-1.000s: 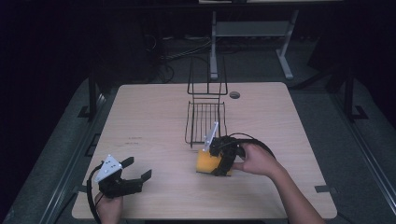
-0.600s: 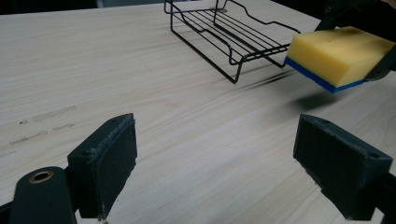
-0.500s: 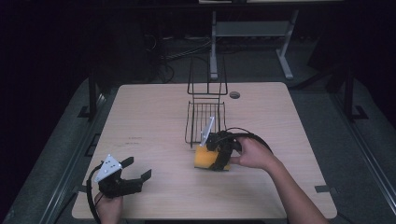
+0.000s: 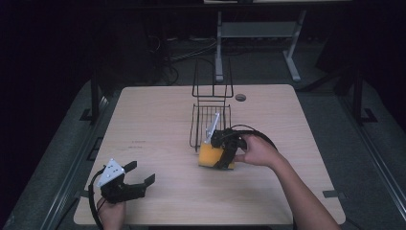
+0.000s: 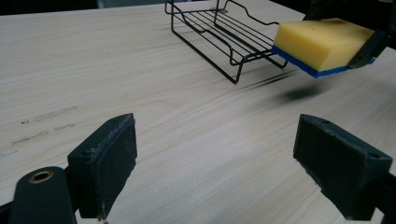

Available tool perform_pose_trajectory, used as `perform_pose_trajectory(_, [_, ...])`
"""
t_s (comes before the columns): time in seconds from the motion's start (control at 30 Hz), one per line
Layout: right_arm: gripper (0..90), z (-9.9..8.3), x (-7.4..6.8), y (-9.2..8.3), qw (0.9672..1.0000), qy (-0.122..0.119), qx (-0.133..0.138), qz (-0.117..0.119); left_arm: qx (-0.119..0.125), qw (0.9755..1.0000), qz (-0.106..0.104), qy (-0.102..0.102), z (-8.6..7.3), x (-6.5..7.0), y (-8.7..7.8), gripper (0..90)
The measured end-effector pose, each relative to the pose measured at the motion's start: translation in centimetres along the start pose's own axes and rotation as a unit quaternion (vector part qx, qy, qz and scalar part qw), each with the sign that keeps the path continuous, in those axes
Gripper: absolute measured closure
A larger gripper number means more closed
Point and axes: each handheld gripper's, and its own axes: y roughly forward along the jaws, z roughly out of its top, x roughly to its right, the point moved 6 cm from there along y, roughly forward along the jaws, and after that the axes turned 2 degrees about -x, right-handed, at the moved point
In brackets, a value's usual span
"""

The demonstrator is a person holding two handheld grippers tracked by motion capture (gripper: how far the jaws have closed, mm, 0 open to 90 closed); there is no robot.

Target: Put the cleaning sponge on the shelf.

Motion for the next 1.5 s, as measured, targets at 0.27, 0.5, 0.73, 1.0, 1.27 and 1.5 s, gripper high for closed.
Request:
perform_pose_trajectory(0.27, [21.6,0.4,1.1,0.3,0.9999,0.005,-0.012,-0.001,0.001,1.0000,0.000,-0.002,0.0,0.0,-0.1,12.8])
perform_pose_trajectory(0.5, [21.6,0.9,1.6,0.0,0.9999,-0.001,-0.013,-0.004,0.000,1.0000,-0.001,-0.001,0.0,0.0,-0.1,12.8])
perform_pose_trajectory(0.73, [21.6,1.3,2.3,-0.2,1.0000,0.000,-0.004,-0.005,0.001,1.0000,-0.001,0.000,0.0,-0.1,-0.1,12.8])
perform_pose_trajectory(1.0, [21.6,1.5,3.2,-0.4,0.9999,0.003,-0.012,-0.008,0.000,1.0000,0.000,0.001,0.0,-0.1,-0.1,12.8])
perform_pose_trajectory(1.27, [21.6,1.4,4.0,-0.1,0.9998,0.011,-0.018,-0.006,0.001,1.0000,0.000,0.000,0.0,-0.1,-0.1,12.8])
perform_pose_trajectory(1.5, [21.6,2.1,4.5,-0.4,0.9999,0.006,-0.015,-0.002,0.003,1.0000,-0.001,-0.003,0.1,-0.2,-0.2,12.8])
